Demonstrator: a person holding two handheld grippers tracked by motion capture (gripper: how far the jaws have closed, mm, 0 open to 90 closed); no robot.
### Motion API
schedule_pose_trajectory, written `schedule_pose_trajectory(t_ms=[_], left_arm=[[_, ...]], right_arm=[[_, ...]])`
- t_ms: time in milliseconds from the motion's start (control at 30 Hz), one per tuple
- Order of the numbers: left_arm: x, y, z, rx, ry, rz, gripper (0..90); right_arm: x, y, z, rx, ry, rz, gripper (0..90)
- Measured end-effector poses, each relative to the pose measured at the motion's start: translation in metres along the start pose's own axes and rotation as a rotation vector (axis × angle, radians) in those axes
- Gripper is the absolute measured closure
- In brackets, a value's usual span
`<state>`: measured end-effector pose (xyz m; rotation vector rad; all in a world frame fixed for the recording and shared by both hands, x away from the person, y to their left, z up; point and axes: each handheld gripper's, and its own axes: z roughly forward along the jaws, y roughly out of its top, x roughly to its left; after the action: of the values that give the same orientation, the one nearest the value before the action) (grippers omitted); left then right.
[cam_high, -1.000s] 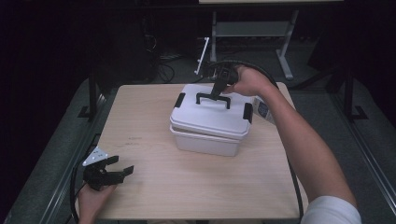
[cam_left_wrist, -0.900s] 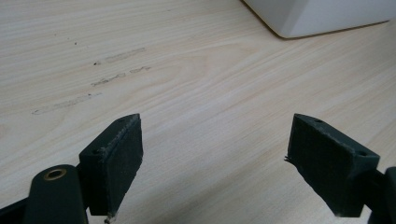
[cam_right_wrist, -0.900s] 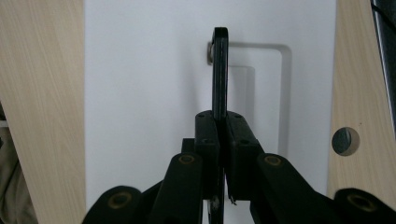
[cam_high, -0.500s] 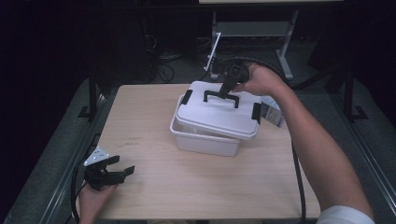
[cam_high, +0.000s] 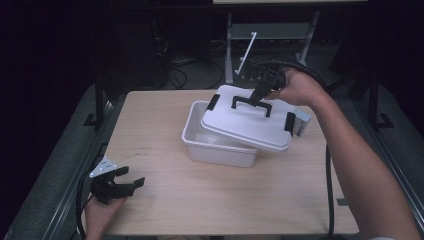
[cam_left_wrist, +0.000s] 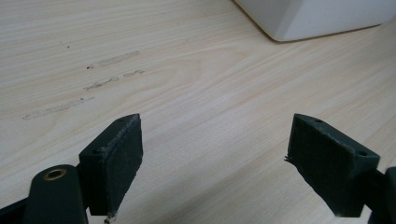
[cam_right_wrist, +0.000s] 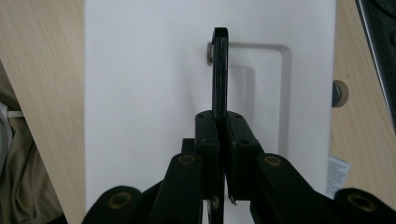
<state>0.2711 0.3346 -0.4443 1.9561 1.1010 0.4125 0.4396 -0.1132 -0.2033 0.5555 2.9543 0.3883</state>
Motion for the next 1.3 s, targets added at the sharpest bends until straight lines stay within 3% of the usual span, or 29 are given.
schedule_pose_trajectory(t_ms=[1300], left_arm=[[-0.005, 0.002, 0.007, 0.014, -0.009, 0.013, 17.4]], right_arm=[[0.013, -0.112, -0.027, -0.009, -0.049, 0.150, 84.7]])
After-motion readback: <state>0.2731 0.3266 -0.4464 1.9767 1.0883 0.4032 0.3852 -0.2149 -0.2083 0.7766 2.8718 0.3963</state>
